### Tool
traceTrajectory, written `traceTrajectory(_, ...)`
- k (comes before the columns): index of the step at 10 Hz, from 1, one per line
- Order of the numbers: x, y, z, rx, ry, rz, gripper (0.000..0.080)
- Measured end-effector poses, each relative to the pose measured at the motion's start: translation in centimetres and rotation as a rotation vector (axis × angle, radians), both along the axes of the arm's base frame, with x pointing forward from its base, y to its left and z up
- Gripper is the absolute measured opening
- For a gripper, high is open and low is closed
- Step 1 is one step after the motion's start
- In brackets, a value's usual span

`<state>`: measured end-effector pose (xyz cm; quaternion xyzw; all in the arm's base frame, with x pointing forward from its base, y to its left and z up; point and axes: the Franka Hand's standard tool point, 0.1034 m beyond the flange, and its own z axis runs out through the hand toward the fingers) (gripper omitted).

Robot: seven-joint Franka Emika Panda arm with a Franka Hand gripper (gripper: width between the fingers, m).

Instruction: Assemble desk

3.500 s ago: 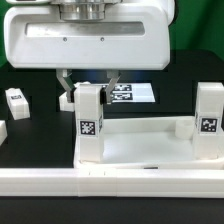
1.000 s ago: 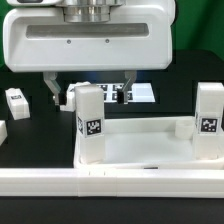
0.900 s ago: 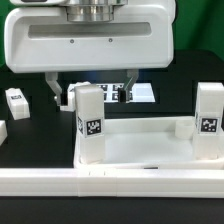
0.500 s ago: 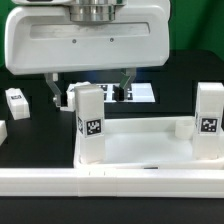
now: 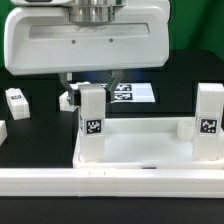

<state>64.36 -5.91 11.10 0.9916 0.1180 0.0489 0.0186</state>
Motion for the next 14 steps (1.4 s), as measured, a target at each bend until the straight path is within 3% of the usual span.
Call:
traceTrajectory(1,0.00,0.00,0.00,0.001,0.000,-0.004,0.0289)
traceTrajectory(14,0.06,-0.21,-0.27,0.163,-0.046,-1.357,0.0290)
